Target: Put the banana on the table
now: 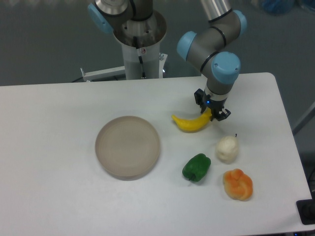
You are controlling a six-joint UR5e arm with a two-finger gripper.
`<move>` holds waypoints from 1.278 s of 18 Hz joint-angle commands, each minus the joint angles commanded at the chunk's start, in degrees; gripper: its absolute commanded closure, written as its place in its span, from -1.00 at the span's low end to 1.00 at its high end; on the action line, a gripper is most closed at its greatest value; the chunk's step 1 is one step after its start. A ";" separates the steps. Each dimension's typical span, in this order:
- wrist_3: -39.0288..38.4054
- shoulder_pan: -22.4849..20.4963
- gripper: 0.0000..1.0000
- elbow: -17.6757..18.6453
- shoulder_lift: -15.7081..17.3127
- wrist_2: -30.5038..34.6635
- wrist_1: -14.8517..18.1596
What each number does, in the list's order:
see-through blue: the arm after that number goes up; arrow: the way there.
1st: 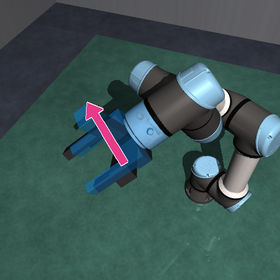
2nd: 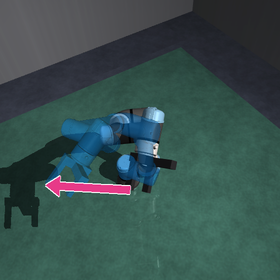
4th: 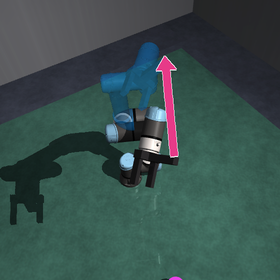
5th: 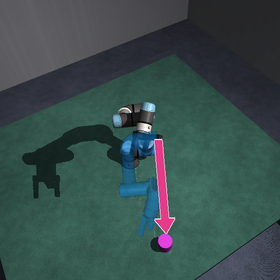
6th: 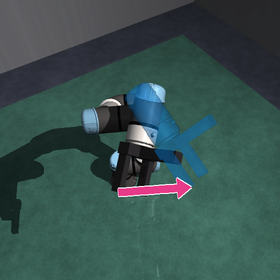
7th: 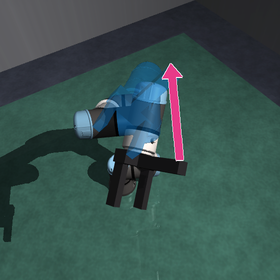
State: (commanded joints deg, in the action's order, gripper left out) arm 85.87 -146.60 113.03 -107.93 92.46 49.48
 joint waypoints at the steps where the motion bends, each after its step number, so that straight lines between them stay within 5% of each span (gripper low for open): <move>1: 0.00 -0.17 -0.90 -0.35 0.26 -0.35 0.00; 23: -5.80 5.53 -1.00 -17.04 -0.52 0.17 0.35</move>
State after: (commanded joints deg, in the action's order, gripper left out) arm 80.07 -141.07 95.99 -108.45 92.63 49.83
